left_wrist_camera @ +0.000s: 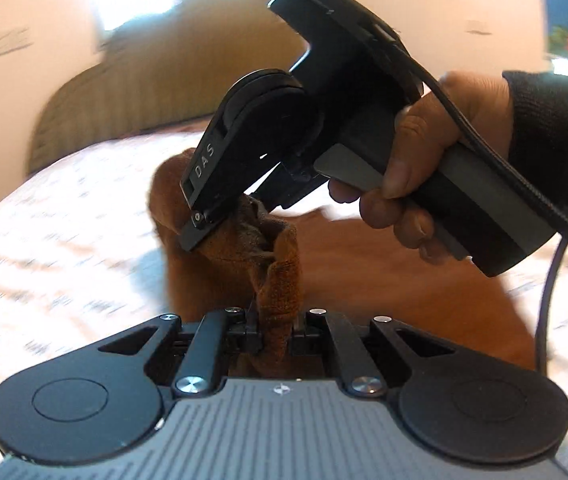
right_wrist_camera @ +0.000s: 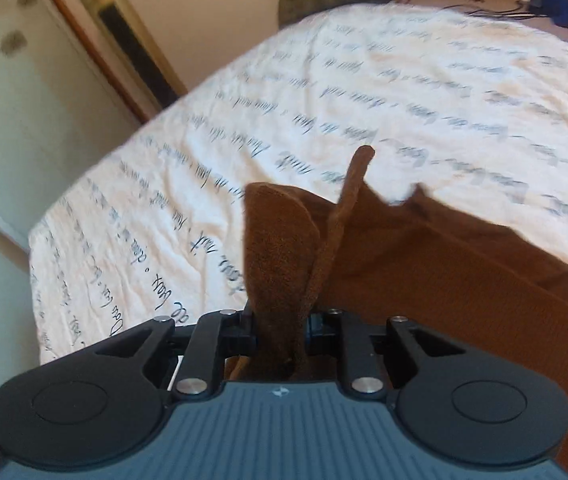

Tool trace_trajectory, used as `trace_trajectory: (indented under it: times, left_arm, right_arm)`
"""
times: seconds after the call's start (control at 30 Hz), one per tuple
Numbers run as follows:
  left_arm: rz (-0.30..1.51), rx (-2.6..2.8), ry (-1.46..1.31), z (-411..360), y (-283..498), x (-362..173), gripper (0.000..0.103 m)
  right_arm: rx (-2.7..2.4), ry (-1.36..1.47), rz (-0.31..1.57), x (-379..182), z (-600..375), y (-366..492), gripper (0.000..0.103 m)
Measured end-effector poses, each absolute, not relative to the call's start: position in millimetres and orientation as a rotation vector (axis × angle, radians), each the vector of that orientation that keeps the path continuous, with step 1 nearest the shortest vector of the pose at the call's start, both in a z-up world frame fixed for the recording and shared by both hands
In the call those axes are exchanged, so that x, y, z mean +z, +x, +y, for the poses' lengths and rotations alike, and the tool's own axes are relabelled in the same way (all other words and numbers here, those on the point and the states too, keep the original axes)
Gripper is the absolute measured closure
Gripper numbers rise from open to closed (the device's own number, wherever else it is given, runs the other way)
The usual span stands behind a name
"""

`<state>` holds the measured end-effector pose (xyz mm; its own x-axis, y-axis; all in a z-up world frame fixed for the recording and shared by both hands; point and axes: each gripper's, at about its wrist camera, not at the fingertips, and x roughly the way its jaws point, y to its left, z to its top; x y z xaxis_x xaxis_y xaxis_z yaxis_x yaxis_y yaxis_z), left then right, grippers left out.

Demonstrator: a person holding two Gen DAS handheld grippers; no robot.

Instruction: Fold small clothes

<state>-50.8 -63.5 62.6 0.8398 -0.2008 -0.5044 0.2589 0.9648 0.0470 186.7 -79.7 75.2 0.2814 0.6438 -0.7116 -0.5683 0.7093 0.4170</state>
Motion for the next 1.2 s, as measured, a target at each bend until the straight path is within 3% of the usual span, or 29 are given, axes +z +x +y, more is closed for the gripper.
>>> trace_trajectory:
  times: [0.17,0.3,0.43,0.57,0.63,0.67,0.7,0.77,1.0,1.07,1.13,1.17,1.2]
  left_arm:
    - [0.520,-0.449,0.128,-131,-58,62,0.094]
    - [0.655,-0.508,0.160,-170,-48,25,0.094]
    - [0.652,-0.530,0.183,-176,-48,15,0.093]
    - [0.674,-0.544,0.160,-179,-51,20,0.093]
    - [0.660,-0.558,0.167,-180,-53,20,0.092]
    - [0.656,-0.564,0.168,-179,-51,20,0.091]
    - [0.657,-0.565,0.170,-181,-50,20,0.090]
    - [0.665,-0.561,0.179,-186,-43,17,0.091]
    - [0.694,-0.592,0.146,-184,-39,18,0.092]
    - [0.686,-0.617,0.122,-178,-41,19,0.082]
    - [0.682,-0.676,0.060,-164,-43,28,0.032]
    - [0.670,-0.709,0.020,-153,-45,34,0.020]
    - [0.635,-0.728,-0.019,-139,-49,40,0.011]
  right_arm:
    - [0.718,0.193,0.943,86,-194,166,0.085]
    - [0.600,0.346,1.013,38,-264,160,0.082]
    - [0.572,0.563,1.019,-3,-294,156,0.077]
    - [0.583,0.671,0.974,1,-306,158,0.052]
    - [0.558,0.658,0.932,8,-307,162,0.050]
    - [0.534,0.640,0.922,11,-306,164,0.051]
    - [0.523,0.607,0.927,12,-305,169,0.062]
    - [0.513,0.508,0.954,10,-296,171,0.094]
    - [0.452,0.503,0.915,8,-319,160,0.094]
    - [0.444,0.516,0.956,-10,-321,159,0.095]
    - [0.436,0.582,0.927,-9,-327,152,0.091]
    - [0.430,0.628,0.929,-8,-331,151,0.081]
    - [0.420,0.673,0.929,-3,-336,148,0.065]
